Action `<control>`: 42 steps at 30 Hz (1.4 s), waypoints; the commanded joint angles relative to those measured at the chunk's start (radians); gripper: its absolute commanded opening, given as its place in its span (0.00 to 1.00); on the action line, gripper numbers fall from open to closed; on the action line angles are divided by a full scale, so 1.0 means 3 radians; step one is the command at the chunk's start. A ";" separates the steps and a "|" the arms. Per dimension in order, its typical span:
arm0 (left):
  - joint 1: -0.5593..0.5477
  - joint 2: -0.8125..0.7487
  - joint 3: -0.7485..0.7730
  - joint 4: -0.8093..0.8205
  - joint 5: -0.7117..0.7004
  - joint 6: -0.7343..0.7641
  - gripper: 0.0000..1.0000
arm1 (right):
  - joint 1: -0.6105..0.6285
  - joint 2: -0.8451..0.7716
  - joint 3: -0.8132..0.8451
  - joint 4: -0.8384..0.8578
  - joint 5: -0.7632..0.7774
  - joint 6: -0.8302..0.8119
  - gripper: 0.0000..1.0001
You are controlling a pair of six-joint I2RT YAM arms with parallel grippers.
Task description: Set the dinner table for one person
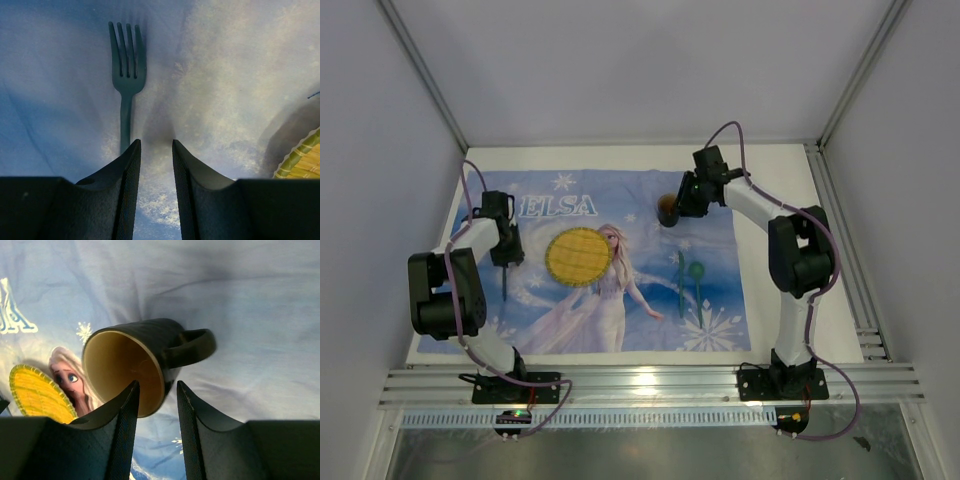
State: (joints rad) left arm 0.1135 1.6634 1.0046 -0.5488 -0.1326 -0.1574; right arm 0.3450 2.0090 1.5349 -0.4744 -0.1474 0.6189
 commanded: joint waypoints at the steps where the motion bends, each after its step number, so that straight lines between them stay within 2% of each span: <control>1: 0.0005 0.0039 0.0021 0.0152 0.0094 -0.0017 0.33 | 0.0067 -0.0172 0.0079 0.0282 -0.0254 -0.0176 0.40; 6: 0.0005 0.0044 0.0011 0.0142 0.0084 -0.0007 0.33 | 0.0194 -0.0320 0.0063 0.0492 -0.0260 -0.0319 0.41; 12: 0.0005 0.0029 -0.0005 0.0137 0.0089 0.0003 0.33 | 0.0287 -0.0448 0.0309 -0.0069 0.0302 -0.0396 0.41; 24: 0.0005 0.0029 0.0001 0.0137 0.0089 0.0003 0.33 | 0.0302 -0.0934 0.0253 -0.0275 0.0828 -0.0519 0.42; 32: 0.0010 -0.0048 0.0011 0.0152 0.0063 -0.0043 0.33 | 0.0302 -0.1445 0.0084 -0.0280 0.1962 -0.0846 0.43; 42: 0.0005 -0.0073 0.0051 0.0173 0.0161 -0.0084 0.33 | 0.0292 -0.1895 -0.0401 -0.0132 0.2490 -0.1030 0.44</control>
State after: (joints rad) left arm 0.1135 1.6764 1.0039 -0.5243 -0.1009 -0.1768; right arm 0.4347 1.4918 1.4475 -0.5529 0.5003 0.3416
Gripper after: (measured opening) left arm 0.332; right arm 0.438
